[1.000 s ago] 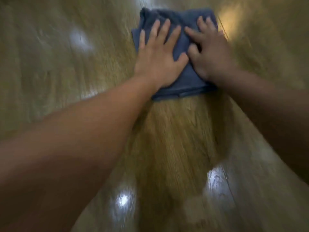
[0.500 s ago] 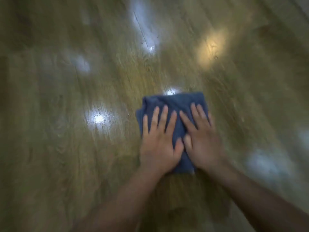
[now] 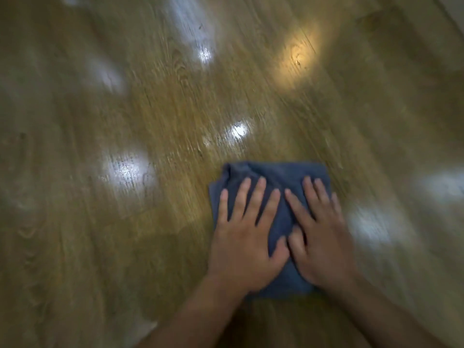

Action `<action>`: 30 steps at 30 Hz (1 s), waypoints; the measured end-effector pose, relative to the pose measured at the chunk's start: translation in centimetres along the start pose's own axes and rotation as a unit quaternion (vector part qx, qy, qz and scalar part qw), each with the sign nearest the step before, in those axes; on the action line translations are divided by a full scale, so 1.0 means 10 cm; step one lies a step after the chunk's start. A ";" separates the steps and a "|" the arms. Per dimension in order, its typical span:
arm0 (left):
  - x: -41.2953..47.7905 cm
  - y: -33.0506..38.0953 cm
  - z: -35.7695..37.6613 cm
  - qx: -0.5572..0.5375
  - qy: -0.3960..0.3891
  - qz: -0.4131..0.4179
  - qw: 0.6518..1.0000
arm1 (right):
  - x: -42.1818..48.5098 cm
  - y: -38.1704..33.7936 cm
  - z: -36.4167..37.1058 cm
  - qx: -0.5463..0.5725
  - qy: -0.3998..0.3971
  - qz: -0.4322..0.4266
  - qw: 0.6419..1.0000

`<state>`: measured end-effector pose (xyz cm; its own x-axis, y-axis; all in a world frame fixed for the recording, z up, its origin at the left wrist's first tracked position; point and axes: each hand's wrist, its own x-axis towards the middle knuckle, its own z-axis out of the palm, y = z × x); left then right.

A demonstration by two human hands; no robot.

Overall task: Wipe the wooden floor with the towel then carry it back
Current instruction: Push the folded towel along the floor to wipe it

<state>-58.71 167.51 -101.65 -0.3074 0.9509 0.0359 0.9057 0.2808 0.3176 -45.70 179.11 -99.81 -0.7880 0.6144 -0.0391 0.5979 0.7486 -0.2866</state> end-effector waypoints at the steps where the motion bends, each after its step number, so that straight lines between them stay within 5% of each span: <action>1: 0.42 -0.04 -0.07 0.021 0.000 -0.036 0.999 | 0.33 0.08 -0.06 0.012 -0.009 0.009 1.000; 11: 2.63 -0.68 -0.10 0.099 0.014 -0.152 0.983 | 2.89 0.68 -0.41 -0.030 -0.039 -0.078 0.996; 30: 2.80 -0.60 -0.23 0.095 -0.014 -0.177 0.980 | 3.07 0.72 -0.52 -0.034 -0.078 -0.084 0.993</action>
<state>-73.47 192.17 -100.33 -0.6064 0.7919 -0.0720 0.7824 0.6104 0.1236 -64.83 204.65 -98.10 -0.8877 0.4368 -0.1456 0.4600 0.8561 -0.2358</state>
